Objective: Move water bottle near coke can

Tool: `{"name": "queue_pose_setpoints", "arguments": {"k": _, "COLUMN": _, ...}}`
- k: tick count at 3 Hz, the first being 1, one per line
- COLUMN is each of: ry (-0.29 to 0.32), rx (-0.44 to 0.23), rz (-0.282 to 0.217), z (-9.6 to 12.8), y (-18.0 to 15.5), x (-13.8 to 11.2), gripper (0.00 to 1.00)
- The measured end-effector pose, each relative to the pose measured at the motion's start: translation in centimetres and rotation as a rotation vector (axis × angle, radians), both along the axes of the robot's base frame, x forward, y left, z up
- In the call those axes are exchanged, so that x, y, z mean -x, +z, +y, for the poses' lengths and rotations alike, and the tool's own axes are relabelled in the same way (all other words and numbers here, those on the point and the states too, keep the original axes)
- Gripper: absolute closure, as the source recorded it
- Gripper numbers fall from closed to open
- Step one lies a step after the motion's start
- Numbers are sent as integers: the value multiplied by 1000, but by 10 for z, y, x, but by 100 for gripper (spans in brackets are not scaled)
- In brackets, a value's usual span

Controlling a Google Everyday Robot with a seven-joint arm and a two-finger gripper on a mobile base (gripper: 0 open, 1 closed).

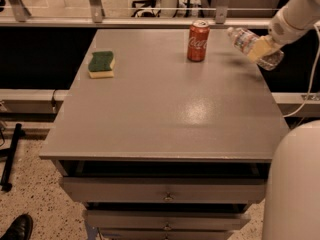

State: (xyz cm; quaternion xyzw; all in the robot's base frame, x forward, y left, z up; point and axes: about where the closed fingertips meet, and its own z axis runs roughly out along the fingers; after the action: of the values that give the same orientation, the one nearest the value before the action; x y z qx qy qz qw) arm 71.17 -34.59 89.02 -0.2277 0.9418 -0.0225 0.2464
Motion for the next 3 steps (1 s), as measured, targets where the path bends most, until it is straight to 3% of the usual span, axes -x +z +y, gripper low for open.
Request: {"name": "queue_pose_setpoints", "arguments": {"k": 3, "ry": 161, "rx": -26, "rz": 67, "z": 86, "y": -19, "x": -37, "gripper": 100}}
